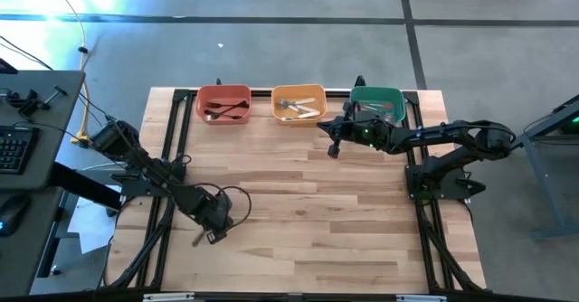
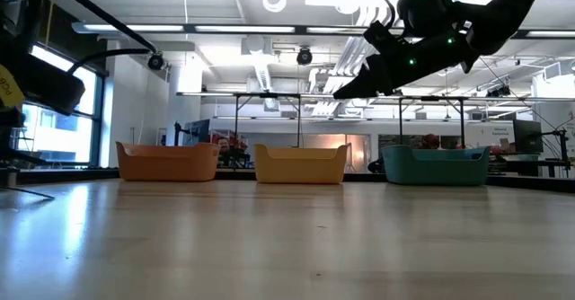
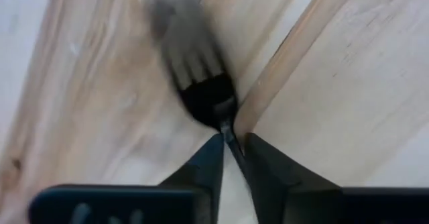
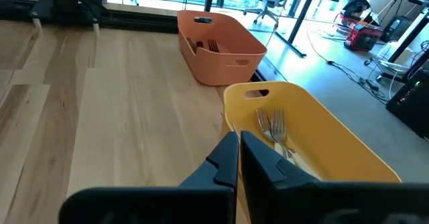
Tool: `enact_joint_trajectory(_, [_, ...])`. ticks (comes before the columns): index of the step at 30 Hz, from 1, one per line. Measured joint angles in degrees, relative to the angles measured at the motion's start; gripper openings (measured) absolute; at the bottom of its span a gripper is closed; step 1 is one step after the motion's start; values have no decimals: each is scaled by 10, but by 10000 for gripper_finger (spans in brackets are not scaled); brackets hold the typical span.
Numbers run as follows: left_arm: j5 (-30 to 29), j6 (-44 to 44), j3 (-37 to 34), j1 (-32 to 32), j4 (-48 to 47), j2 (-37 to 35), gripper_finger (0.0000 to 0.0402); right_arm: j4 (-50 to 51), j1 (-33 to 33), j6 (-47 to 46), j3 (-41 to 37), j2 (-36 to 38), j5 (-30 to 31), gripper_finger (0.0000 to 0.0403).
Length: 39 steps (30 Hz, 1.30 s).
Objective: Sort silverware by color (type)
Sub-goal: Put the black fork into the orange bin
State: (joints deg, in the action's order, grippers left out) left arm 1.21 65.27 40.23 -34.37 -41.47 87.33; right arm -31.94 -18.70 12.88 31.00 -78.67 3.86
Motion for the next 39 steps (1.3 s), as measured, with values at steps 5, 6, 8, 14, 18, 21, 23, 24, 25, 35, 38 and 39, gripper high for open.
enact_joint_trajectory(5, [-32, -47, 0, 19, -12, -3, 7, 0, 0, 0, 0, 0, 0, 0])
enact_joint_trajectory(6, [-44, -56, 0, 27, -16, -6, 7, 0, 0, 0, 0, 0, 0, 0])
enact_joint_trajectory(8, [-71, -74, -2, 45, -27, -15, 8, 0, 0, 0, 0, 0, 0, 0])
enact_joint_trajectory(14, [-124, -139, -3, 118, -79, -82, 3, 1, 0, 0, 0, 0, 0, 0])
enact_joint_trajectory(18, [-166, -197, -2, 193, -117, -155, 3, 2, 0, 0, 0, 0, 0, 0])
enact_joint_trajectory(21, [-202, -271, 1, 266, -136, -206, 2, 5, 0, 0, 0, 0, 0, 0])
enact_joint_trajectory(23, [-219, -334, 8, 321, -141, -233, 2, 5, 0, 0, 0, 0, 0, 0])
enact_joint_trajectory(24, [-228, -369, 13, 350, -141, -241, 1, 5, 0, 0, 0, 0, 0, 0])
enact_joint_trajectory(25, [-237, -404, 17, 382, -142, -247, 1, 5, 0, 0, 0, 0, 0, 0])
enact_joint_trajectory(35, [-250, -758, 53, 682, -22, -227, 1, 6, 0, -5, 0, 0, 0, 0])
enact_joint_trajectory(38, [-225, -862, 53, 736, 45, -201, 1, 6, 0, -10, 0, 0, 0, 0])
enact_joint_trajectory(39, [-217, -893, 53, 748, 62, -192, 1, 6, 0, -11, 0, 0, 0, 0])
